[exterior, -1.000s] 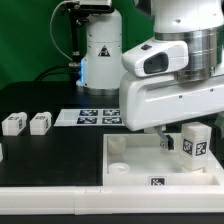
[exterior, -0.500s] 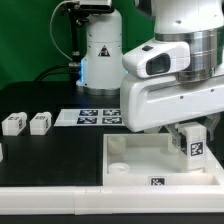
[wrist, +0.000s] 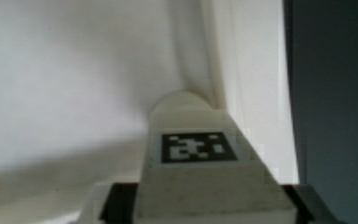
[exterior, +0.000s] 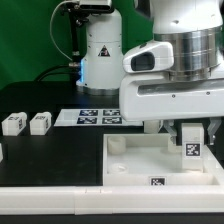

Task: Assemble one leg

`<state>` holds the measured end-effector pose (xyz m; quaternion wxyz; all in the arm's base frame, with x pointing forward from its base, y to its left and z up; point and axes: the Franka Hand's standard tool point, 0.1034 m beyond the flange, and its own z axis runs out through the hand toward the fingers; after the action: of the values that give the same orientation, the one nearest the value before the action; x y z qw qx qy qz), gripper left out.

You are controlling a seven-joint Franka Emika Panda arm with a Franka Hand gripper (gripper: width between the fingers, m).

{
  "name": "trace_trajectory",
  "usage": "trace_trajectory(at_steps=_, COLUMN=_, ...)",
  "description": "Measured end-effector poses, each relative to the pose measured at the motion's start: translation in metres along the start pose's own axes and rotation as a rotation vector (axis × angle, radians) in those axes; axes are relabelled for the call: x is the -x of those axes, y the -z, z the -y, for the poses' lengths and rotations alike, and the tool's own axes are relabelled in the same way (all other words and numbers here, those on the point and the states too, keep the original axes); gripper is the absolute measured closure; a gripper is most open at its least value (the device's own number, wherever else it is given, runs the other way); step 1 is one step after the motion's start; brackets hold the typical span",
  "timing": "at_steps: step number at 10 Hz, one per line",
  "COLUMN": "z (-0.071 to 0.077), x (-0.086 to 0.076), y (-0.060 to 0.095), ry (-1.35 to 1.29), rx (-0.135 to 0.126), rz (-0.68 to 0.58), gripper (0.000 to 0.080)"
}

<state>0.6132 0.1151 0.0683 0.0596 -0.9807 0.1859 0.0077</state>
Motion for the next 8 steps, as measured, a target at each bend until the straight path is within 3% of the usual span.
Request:
trace_trajectory(at_steps=6, z=0.0008, x=-0.0004, y=-0.0014, ry=-0.733, rx=0.007, rz=-0.006, gripper=0.0509)
trace_trajectory(at_steps=8, z=0.0007, x=-0.0008, y=-0.0016, ry=-0.779, rx=0.007, rz=-0.008, gripper=0.0509)
